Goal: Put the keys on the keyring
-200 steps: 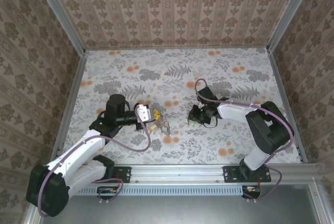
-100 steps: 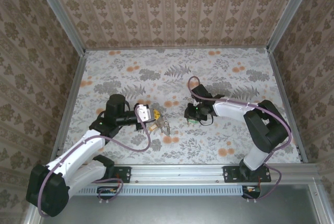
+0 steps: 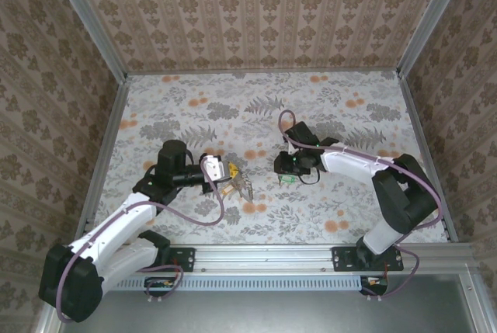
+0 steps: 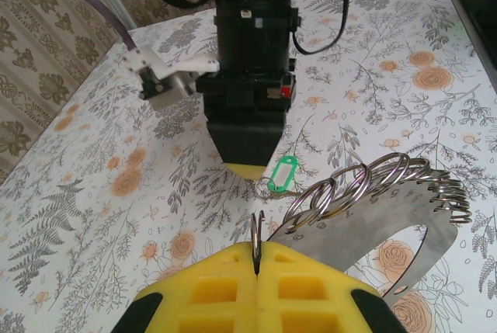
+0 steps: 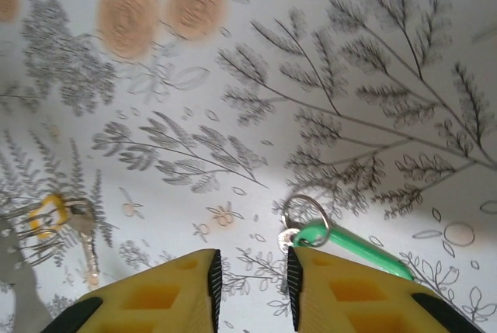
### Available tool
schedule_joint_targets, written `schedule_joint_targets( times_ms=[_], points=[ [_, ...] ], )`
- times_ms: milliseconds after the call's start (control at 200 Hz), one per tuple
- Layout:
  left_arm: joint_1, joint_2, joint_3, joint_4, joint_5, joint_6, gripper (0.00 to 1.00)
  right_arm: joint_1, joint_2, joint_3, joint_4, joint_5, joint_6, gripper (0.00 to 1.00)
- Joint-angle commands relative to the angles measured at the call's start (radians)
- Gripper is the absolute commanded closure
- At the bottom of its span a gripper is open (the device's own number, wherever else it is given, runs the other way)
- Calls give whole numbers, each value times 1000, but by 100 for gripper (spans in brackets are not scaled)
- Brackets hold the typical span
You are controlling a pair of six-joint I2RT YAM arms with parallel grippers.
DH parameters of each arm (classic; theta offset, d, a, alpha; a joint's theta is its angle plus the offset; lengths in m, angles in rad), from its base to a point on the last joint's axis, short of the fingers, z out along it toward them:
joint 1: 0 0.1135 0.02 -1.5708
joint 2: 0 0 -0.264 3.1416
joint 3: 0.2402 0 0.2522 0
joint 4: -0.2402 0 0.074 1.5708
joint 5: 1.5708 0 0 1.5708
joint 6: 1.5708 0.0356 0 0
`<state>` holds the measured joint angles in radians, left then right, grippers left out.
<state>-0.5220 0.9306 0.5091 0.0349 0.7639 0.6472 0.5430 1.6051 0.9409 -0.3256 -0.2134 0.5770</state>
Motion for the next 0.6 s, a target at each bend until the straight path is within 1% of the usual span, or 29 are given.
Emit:
schedule_joint_targets(
  times_ms=[0, 115, 340, 595],
  points=[
    [4, -3, 37, -6, 40, 6, 100, -14, -5, 32, -68, 24, -92, 66],
    [4, -4, 37, -8, 33, 6, 100, -18, 28, 29, -66, 39, -106, 64],
    [4, -6, 37, -10, 29, 4, 100, -18, 92, 27, -47, 21, -104, 60],
    [4, -8, 36, -12, 24, 4, 100, -15, 130, 35, -43, -4, -108, 60]
  ],
)
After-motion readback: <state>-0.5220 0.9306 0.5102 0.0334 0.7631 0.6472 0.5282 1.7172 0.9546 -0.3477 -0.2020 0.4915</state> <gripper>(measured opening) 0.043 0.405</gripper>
